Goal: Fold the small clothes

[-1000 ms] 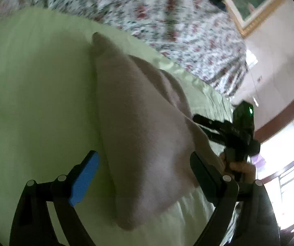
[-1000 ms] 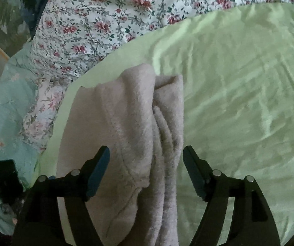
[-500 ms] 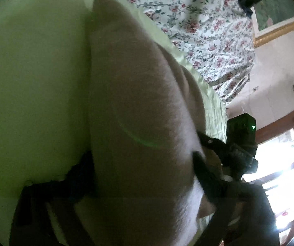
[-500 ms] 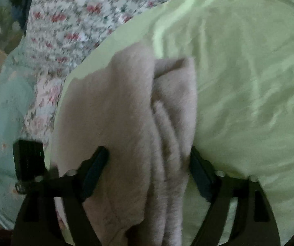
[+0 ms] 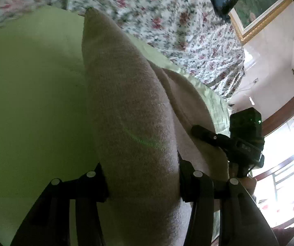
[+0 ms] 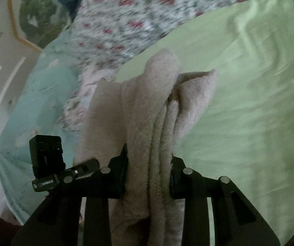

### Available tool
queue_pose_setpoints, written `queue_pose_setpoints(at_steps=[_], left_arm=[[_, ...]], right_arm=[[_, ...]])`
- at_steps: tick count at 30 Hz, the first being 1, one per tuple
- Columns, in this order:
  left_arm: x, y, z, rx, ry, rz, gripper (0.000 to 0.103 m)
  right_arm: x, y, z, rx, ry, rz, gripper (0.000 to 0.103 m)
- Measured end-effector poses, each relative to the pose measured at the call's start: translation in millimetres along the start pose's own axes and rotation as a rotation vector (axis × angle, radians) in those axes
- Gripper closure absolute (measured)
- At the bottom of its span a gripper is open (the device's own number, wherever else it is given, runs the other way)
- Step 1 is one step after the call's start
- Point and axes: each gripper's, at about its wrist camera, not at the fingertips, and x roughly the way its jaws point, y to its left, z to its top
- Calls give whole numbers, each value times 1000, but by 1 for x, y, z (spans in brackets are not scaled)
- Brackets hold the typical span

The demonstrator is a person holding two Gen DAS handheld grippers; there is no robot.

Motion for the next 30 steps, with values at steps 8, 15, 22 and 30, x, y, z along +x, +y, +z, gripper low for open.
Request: queue_pose_setpoints(at_steps=[8,15,22,30], left_arm=[[-15,58,-32,-50,31,65,47],[-36,89,-40,-165,-47,55,32],[-69,114,-24,-251,-169,60,28],[-46,96,-18,-183,-127,195,33]], right_arm=[[56,19,-33,-3,62,4,70],[62,10,-41,-4,81,-92,48],[25,30,-17,-104,-69,-230,34],[77,24,24,-46,14,-197,93]])
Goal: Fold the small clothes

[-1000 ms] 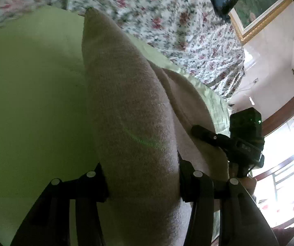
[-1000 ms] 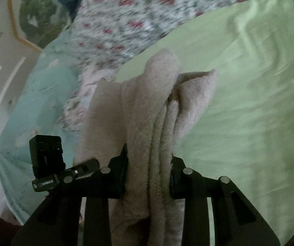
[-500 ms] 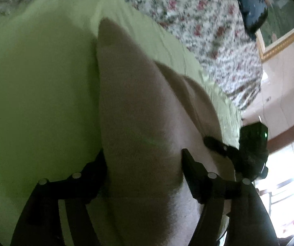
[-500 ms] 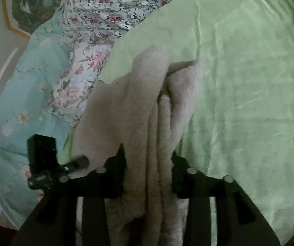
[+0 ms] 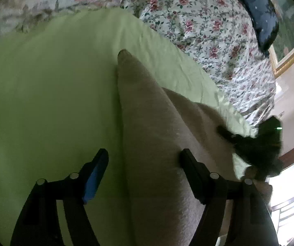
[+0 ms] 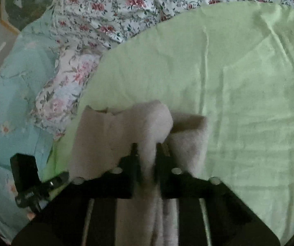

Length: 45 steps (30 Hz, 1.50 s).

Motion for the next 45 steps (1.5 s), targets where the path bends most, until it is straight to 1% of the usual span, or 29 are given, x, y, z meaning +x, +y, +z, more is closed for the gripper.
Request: queue_pose_setpoints(at_steps=[2,3,4,5,7,8,10,13,15,16,18,20,22,24,26,28,29,31,32,33,34,36,37,40,43,45], left_arm=[[0,-10,-1,42,-18,47,35],[1,-15,-2,68,-20,68,35],[3,-20,-4,92,-14,80,35],[7,-24,-6,108,-6,94,35],[17,-31,-9,140,7,150,36],[20,-31,-10,146,6,165,35],[21,-31,-10,132,11,168,35],[9,-33,-11,135,5,178,37],[-4,-39,-15,158,-15,182,38],[-14,-44,-19,172,-27,168,38],[-29,-52,-27,196,-47,110,38],[-43,-61,-40,218,-61,35,38],[-54,-69,-52,229,-65,-46,38],[-58,-76,-61,237,-57,-138,38],[-55,-77,-70,235,-38,-168,38],[-45,-71,-79,217,3,-194,38],[-38,-67,-82,203,23,-201,39],[-24,-57,-89,182,54,-200,46],[-19,-53,-92,175,64,-197,57],[-13,-49,-93,163,79,-209,62],[-9,-47,-93,153,87,-224,63],[-5,-45,-94,143,86,-229,65],[-4,-47,-94,151,85,-220,65],[-3,-54,-93,175,79,-181,65],[-13,-57,-97,179,75,-154,64],[-24,-60,-105,207,65,-135,64]], right_arm=[[-22,8,-2,-13,-96,63,94],[-33,8,-5,-16,-136,77,94],[-42,6,-9,-14,-164,73,94],[-46,1,-13,-8,-174,50,94],[-36,-11,-17,8,-135,-4,94],[-24,-22,-19,37,-96,-21,94],[-8,-34,-22,70,-57,-16,93],[-12,-35,-24,76,-66,-26,86],[-29,-26,-22,60,-96,-74,85],[-38,-21,-24,50,-109,-87,85],[-61,-5,-29,35,-152,-91,85],[-79,14,-40,18,-177,-67,85],[-91,33,-56,6,-180,-29,85],[-91,50,-75,13,-165,41,84],[-84,58,-87,26,-141,79,84],[-70,58,-99,58,-100,100,84],[-60,53,-106,76,-79,82,84],[-49,40,-114,102,-59,18,85],[-41,22,-120,137,-52,-28,93],[-38,11,-123,161,-55,-26,103],[-37,-1,-128,188,-60,-23,103],[-37,-20,-132,246,-78,52,103],[-37,-20,-131,239,-78,51,103],[-37,-7,-129,166,-88,-17,103],[-40,-5,-130,165,-95,-22,103],[-49,0,-134,146,-102,-35,103]])
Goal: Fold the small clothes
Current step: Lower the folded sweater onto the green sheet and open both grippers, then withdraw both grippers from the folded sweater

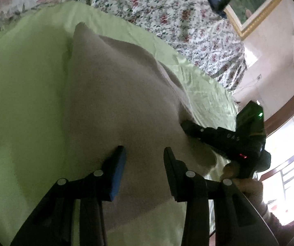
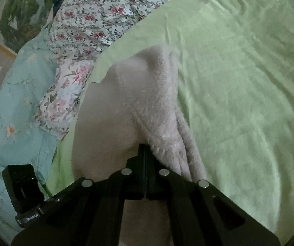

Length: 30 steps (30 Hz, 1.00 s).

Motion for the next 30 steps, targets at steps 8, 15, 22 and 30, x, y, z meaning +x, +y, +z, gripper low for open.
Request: queue_pose_setpoints(at_steps=[8,15,22,30], left_arm=[[-20,8,-47,34,31,65,57],[-13,4,-56,39,33,144,58],[-26,-6,-64,50,29,189,55],[-57,-6,-84,43,15,292,36]], right_arm=[[-39,22,-46,-252,-4,-168,100],[-32,-4,-55,-219,-1,-205,102],[-36,5,-56,-215,4,-212,100],[-63,12,-79,-223,24,-251,99]])
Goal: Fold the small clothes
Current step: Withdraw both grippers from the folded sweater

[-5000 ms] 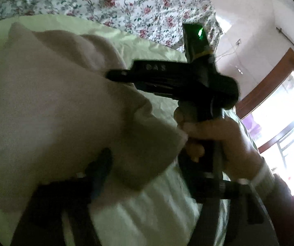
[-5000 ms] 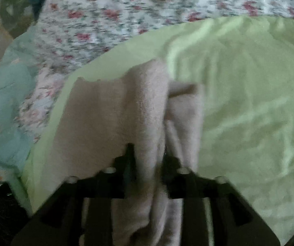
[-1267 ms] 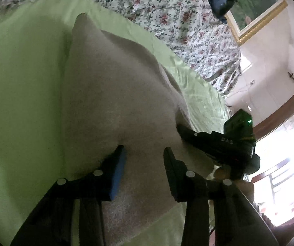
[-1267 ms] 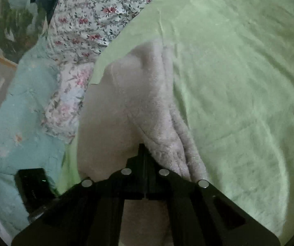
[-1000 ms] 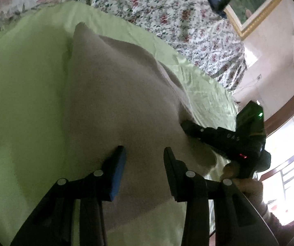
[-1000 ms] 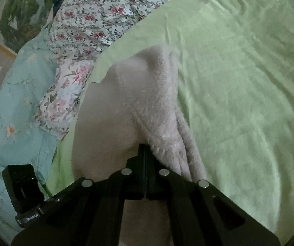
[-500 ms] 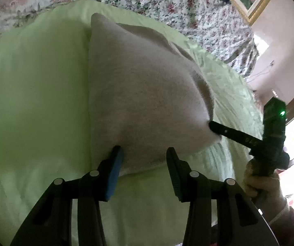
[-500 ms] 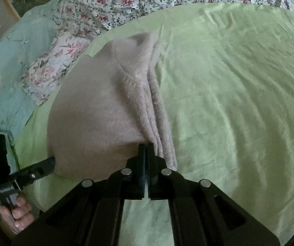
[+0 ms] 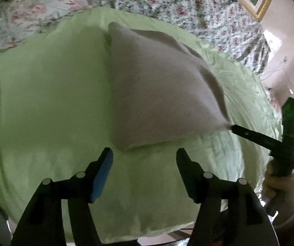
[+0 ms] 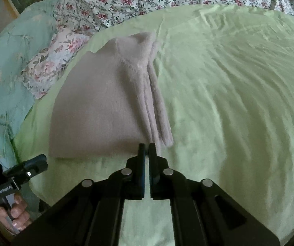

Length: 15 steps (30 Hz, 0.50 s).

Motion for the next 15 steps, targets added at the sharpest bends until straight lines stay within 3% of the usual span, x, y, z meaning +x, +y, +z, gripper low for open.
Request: queue_pose_setpoints(at_steps=[3,10,11,12,14,15], left_arm=[[-8,5,-10,-14,12,29,21],[-16,11,-32,-16,69,86,17],[-17,9,-34,-6,73,98,17],[-18,7,-36,6,75,110,17],[-23,2,-42,36,71,136,17],[-26,-1,-44,52,67,143,17]], right_arm=[[-11,2,-16,0,18,-8,99],[-34,13,-57,-33,76,-16,94],[-36,14,-61,-40,81,-17,82],[-39,15,-65,-50,89,-17,59],[-47,18,-74,-74,78,-6,43],[-50,21,-77,-91,74,-10,42]])
